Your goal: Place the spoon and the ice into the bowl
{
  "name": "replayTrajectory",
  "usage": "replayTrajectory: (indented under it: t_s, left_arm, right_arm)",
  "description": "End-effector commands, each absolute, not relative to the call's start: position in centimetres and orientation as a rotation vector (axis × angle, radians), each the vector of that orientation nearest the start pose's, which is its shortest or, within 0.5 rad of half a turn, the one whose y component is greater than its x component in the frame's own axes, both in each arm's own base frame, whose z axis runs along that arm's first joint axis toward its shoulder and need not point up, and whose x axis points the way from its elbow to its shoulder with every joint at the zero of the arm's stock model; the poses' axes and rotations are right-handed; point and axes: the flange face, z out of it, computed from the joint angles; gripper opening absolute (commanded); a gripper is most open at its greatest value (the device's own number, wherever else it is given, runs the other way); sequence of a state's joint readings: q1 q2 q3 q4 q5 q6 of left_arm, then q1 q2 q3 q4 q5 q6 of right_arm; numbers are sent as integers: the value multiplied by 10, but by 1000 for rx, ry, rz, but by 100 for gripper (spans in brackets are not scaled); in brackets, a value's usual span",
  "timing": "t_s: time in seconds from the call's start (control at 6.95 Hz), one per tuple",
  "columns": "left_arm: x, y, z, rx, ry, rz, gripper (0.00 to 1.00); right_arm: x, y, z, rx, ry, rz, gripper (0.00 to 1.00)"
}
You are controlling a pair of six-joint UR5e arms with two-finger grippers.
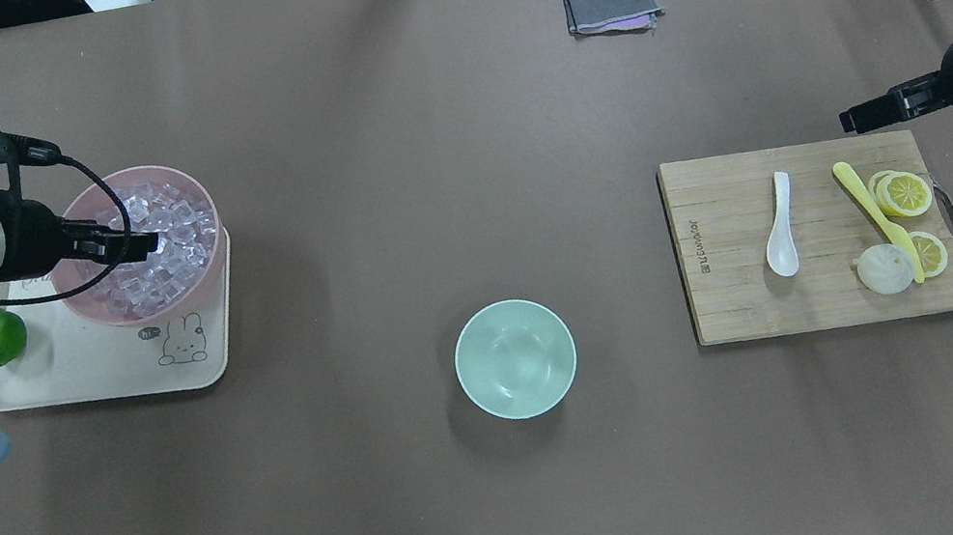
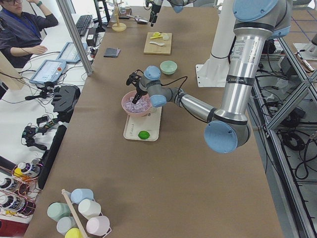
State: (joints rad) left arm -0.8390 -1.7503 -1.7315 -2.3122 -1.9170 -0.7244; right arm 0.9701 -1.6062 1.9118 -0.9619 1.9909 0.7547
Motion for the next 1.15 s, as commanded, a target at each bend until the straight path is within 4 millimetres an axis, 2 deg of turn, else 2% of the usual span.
replayTrajectory:
  t_s: [0.0, 0.14, 0.43, 0.86, 1.01]
  left_arm:
    - [313, -496, 415, 583, 930, 199, 82]
    - [316, -499, 417, 578, 928, 200, 77]
    - [329, -507, 412, 577, 932, 203, 73]
    - [331, -507, 414, 576, 928, 203, 71]
    - [334, -508, 419, 572, 919, 203, 66]
  right_arm:
    - [-202, -458, 446, 460, -863, -49, 100]
    - [-203, -458, 446, 459, -863, -50, 100]
    - [-204, -458, 446, 458, -863, -52, 100]
    - [-204, -457, 446, 458, -864, -53, 100]
    - [-204, -457, 446, 458, -864, -53, 100]
